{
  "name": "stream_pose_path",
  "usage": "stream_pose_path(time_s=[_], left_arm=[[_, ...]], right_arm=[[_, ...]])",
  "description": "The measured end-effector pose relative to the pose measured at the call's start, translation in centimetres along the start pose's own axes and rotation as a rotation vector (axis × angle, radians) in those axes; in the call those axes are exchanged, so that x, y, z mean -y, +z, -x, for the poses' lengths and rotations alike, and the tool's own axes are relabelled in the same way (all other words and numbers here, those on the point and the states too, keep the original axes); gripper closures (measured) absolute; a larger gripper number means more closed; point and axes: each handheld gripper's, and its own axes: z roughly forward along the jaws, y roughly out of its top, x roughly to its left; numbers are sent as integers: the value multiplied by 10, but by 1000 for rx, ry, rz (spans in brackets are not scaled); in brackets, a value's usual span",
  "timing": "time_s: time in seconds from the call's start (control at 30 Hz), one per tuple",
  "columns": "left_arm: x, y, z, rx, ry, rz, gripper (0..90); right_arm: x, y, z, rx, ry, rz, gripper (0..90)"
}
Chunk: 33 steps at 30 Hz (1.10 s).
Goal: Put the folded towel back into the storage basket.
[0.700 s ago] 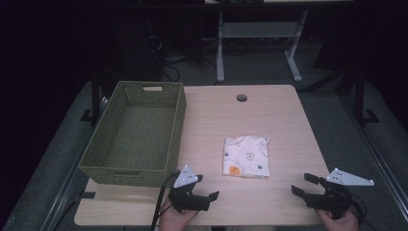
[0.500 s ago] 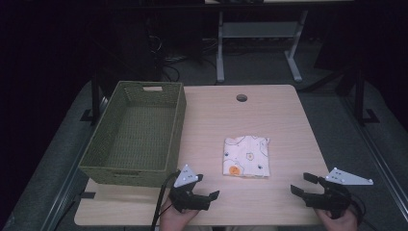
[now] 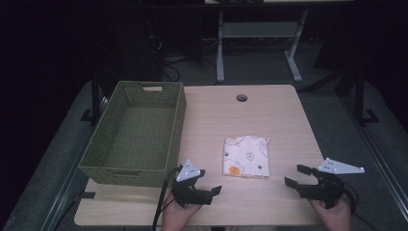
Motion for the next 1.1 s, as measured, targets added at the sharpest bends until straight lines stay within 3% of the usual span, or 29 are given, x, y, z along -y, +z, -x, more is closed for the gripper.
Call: stream_pose_path(time_s=[0.47, 1.1], left_arm=[[-27, 8, -4, -1, 17, 7, 188], [-66, 27, -8, 0, 50, 0, 190]], right_arm=[[-30, 14, -1, -21, -28, -25, 233], [-63, 33, 1, -80, -16, -90, 233]])
